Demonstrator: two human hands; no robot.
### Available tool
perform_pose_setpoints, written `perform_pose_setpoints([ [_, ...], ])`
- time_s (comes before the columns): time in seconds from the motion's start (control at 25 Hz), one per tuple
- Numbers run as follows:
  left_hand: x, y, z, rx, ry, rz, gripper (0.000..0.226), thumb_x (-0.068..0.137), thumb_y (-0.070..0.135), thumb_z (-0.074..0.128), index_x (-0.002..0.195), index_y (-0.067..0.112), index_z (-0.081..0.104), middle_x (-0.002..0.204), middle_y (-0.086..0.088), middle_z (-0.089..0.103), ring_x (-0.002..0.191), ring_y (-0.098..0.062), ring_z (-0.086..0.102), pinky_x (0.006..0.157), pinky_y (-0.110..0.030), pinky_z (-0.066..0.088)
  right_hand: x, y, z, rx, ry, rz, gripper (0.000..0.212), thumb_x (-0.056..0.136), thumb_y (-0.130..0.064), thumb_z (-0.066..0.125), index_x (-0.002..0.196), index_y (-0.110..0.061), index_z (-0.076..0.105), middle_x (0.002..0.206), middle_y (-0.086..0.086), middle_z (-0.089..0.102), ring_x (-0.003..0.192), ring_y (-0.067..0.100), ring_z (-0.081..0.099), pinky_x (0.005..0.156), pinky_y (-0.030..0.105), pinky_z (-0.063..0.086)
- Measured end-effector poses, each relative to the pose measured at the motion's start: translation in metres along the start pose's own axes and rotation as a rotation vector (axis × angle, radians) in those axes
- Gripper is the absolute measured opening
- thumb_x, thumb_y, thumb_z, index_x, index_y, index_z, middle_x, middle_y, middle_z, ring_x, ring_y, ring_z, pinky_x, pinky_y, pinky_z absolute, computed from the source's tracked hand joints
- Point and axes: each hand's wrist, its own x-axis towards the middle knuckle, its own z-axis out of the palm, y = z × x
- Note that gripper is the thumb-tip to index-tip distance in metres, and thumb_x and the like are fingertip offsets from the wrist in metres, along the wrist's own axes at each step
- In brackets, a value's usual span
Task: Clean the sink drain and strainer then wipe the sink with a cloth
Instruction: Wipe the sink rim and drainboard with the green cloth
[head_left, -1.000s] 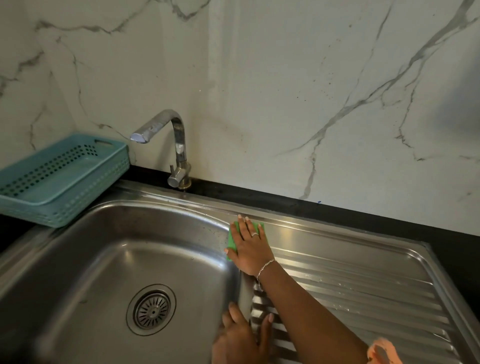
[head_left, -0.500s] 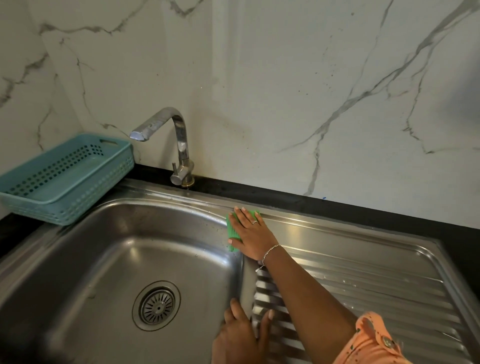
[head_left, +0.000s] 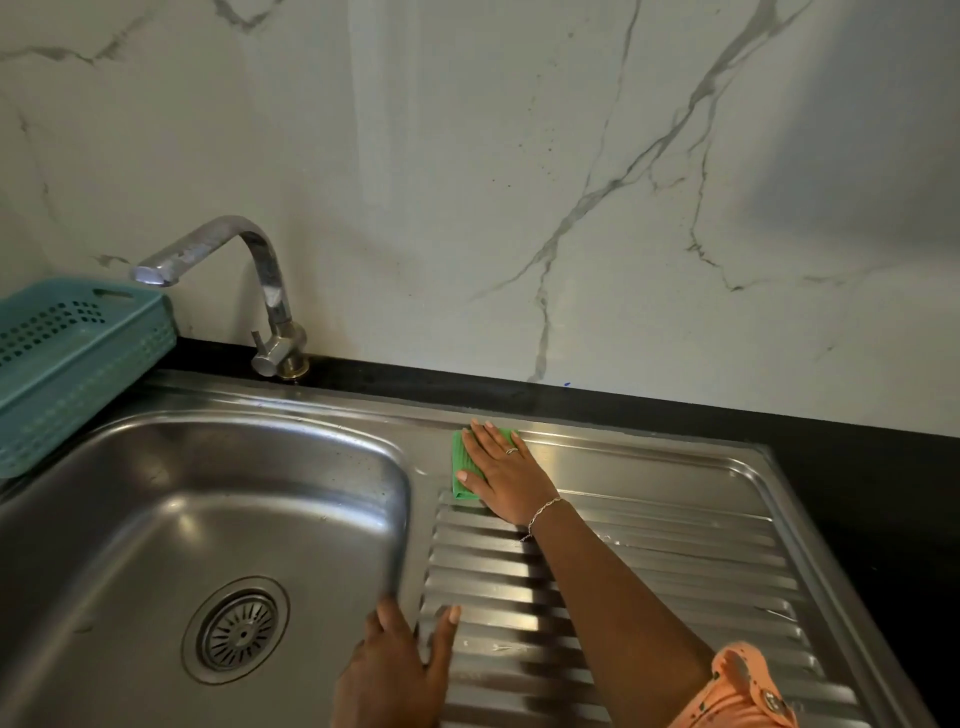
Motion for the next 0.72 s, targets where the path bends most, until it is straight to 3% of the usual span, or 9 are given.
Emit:
perform_pose_setpoints([
  [0.44, -0.005, 0.011, -0.006, -0.111, -0.025, -0.085, 0.066, 0.083, 0.048, 0.054, 0.13, 0.005, 0.036, 0.133, -0.024, 0.05, 0.111, -0.033, 0.061, 0.092, -0.037, 0.048, -0.094, 0.112, -0.015, -0.033, -0.001, 0.267, 0.058, 0.099, -0.043, 0.021, 0.148, -0.018, 0.001, 0.159, 0.003, -0.002, 0.147, 0.018, -0.003, 0.119, 0.042, 0.001],
  [0.72, -0.005, 0.015, -0.003, -0.144, 0.004, -0.109, 0.064, 0.081, 0.042, 0.06, 0.127, 0.001, 0.041, 0.129, -0.028, 0.052, 0.109, -0.037, 0.06, 0.092, -0.04, 0.048, -0.16, 0.182, -0.024, -0.01, 0.021, 0.58, 0.058, 0.099, -0.039, 0.023, 0.148, -0.017, 0.001, 0.159, 0.006, 0.0, 0.147, 0.022, 0.0, 0.119, 0.043, 0.003],
])
